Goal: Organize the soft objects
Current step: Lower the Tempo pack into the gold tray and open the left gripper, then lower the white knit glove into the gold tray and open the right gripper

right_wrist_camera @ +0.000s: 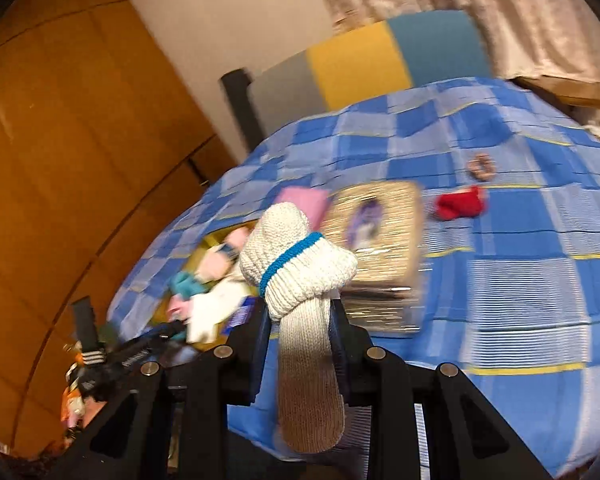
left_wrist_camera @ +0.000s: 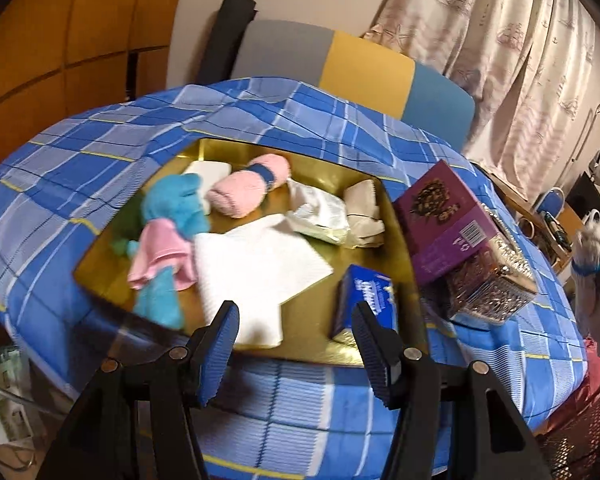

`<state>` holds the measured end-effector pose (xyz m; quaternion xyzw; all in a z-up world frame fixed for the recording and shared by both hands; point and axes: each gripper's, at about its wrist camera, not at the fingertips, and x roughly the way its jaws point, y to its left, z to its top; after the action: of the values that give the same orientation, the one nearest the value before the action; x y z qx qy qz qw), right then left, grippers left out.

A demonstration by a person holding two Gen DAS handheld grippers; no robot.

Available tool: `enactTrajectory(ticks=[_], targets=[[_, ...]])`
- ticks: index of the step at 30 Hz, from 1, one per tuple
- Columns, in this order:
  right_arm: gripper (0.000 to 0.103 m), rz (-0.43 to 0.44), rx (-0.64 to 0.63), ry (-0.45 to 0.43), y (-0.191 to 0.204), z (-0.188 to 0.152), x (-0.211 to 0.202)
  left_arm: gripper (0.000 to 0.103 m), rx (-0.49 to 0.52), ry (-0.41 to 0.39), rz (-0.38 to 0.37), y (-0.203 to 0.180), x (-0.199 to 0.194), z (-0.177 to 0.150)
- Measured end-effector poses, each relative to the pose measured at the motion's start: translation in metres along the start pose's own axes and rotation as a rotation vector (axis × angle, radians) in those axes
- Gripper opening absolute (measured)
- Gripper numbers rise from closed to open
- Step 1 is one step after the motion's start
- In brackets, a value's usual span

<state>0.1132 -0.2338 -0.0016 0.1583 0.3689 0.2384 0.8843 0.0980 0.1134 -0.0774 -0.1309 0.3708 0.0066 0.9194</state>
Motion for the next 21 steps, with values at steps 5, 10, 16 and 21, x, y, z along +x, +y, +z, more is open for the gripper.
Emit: enactTrajectory(ticks=[5,10,16,21], targets=[[0.029,0.092,-0.053,0.076,0.053,0.001,0.051,0.059,-0.029,0.002,0.001,0.013,-0.006,-0.005],[0.029,0.132,-0.086,0.147,0.092,0.004,0.110,0.059,-0.079,0.006,0.006,0.025,-0.009,-0.004],[0.029,0.118,-0.091,0.235,0.122,0.006,0.185,0.059,-0.131,-0.040,0.026,0.042,-0.020,0.003],[0.029,0.064,-0.139,0.286,0.140,0.004,0.231,0.059,-0.186,-0.041,0.034,0.056,-0.019,0.004]])
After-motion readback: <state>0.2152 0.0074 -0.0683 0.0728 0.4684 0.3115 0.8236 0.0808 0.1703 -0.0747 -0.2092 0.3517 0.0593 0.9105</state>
